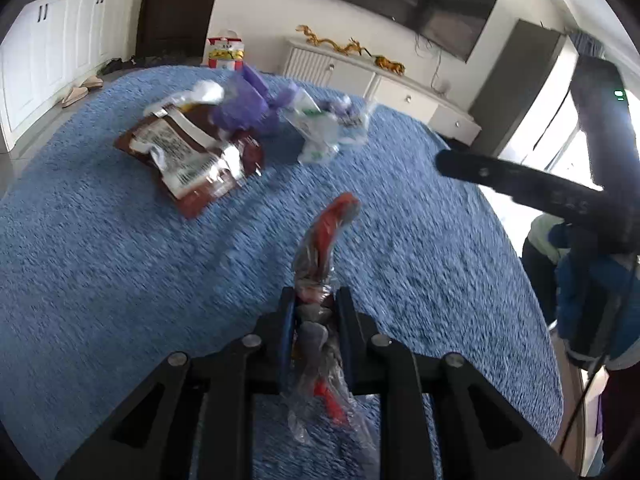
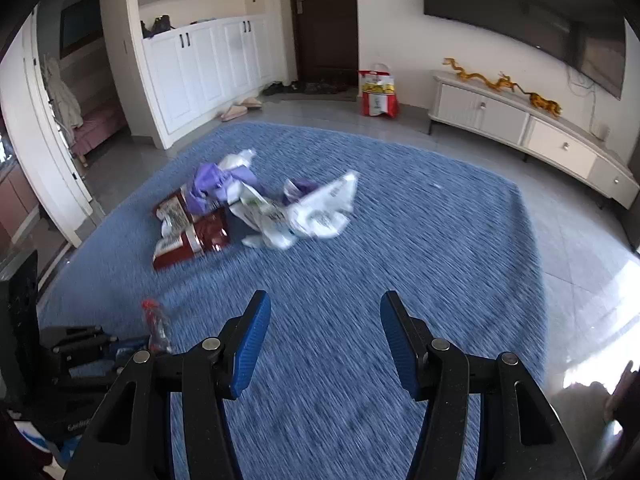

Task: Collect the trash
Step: 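Grasp red-labelled plastic bottle wrapper with left gripper while right reaches white bag, then grasp the white printed plastic bag with the right gripper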

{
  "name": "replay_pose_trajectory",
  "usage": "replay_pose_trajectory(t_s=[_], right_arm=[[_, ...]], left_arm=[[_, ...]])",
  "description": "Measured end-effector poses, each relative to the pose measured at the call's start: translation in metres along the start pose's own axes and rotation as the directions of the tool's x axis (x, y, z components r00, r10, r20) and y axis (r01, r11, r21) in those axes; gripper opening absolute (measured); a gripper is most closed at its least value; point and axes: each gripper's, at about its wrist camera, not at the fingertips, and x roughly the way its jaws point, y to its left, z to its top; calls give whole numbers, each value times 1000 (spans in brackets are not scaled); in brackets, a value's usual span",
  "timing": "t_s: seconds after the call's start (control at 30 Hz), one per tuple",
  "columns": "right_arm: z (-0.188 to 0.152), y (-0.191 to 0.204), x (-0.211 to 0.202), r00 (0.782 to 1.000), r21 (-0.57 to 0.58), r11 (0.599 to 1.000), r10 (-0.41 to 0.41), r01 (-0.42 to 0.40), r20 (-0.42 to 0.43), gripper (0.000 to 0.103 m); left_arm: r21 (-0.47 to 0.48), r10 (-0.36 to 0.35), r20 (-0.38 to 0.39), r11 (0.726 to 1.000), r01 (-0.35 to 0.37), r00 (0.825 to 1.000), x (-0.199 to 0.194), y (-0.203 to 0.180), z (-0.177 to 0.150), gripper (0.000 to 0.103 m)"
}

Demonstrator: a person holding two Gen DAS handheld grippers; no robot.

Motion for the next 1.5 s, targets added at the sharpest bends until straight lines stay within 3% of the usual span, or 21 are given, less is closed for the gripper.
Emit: replay_pose_trajectory(t_s=[0.2, 0.4, 0.47, 0.67, 1.0, 1.1, 1.17, 1.5], right_arm=[[27, 2, 31, 999, 68, 996, 49, -50, 12, 56], [46, -2, 57, 997, 142, 987, 70, -71, 8, 51], [48, -1, 66, 997, 146, 987, 71, -68, -12, 43], [50, 2, 82, 996, 162, 984, 85, -77, -38, 32], [52, -8, 82, 993, 243, 964, 119, -108, -29, 31], [50, -10, 84, 992, 247, 963, 121, -110, -28, 30], [50, -11, 85, 991, 245, 962, 130, -119, -29, 16], [36, 3, 54, 996, 99, 993, 74, -70, -40, 6]], left_arm=[[-16, 29, 45, 999, -29, 999, -3, 15, 11, 19], [-33, -11, 40, 999, 12, 999, 0, 23, 8, 19], [-32, -23, 41, 999, 25, 999, -1, 24, 8, 19], [-56, -47, 45, 997, 50, 998, -2, 29, 7, 19], [-83, -57, 54, 995, 62, 997, -6, 34, 3, 19], [-83, -60, 55, 995, 64, 997, -6, 34, 3, 19], [-82, -60, 55, 995, 64, 997, -6, 35, 4, 19], [-68, -26, 62, 997, 31, 998, -10, 29, 3, 19]])
